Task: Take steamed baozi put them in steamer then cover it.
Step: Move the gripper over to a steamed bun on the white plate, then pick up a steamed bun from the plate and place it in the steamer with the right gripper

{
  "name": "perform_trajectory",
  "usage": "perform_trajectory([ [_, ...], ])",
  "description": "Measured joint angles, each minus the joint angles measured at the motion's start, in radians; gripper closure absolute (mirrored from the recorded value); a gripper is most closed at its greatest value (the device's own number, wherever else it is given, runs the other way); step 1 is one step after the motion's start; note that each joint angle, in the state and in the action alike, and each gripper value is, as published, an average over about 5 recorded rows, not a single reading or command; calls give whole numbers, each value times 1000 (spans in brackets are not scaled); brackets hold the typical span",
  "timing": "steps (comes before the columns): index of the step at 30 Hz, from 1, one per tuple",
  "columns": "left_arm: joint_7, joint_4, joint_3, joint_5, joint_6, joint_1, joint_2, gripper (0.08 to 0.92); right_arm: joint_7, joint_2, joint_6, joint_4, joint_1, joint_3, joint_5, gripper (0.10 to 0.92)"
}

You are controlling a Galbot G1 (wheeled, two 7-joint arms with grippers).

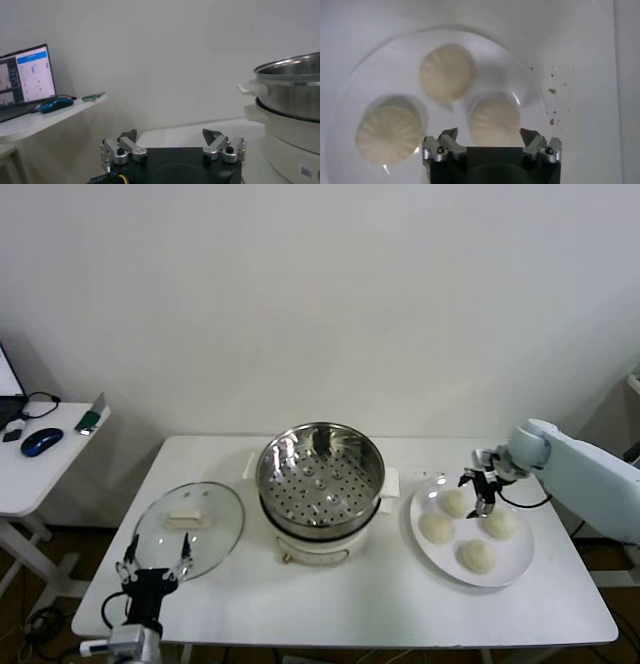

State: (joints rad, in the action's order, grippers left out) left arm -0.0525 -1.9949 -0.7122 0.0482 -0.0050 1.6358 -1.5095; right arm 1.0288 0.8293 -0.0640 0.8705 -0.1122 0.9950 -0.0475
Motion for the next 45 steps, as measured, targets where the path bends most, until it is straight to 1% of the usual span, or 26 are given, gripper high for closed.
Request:
perform_trajectory([
  [7,-2,4,0,-2,9,-8,-1,177,10,54,13,-64,-3,23,29,203],
  [18,-6,7,-3,-4,14,-9,-2,177,22,99,30,-121,-3,34,67,211],
  [28,-9,5,-6,-5,15,-1,-1,177,28,120,41,-156,-5,28,82,326],
  [32,-13,4,-6,-5,15,2,-1,177,31,121,46,-158,-9,28,73,345],
  [38,-17,4,-6,-6,15,8,-1,177,46,116,73,-150,-43,50,36,347],
  [45,-17,-1,-5,-6,10,18,2,177,76,131,141,-109,-174,161,-44,347],
])
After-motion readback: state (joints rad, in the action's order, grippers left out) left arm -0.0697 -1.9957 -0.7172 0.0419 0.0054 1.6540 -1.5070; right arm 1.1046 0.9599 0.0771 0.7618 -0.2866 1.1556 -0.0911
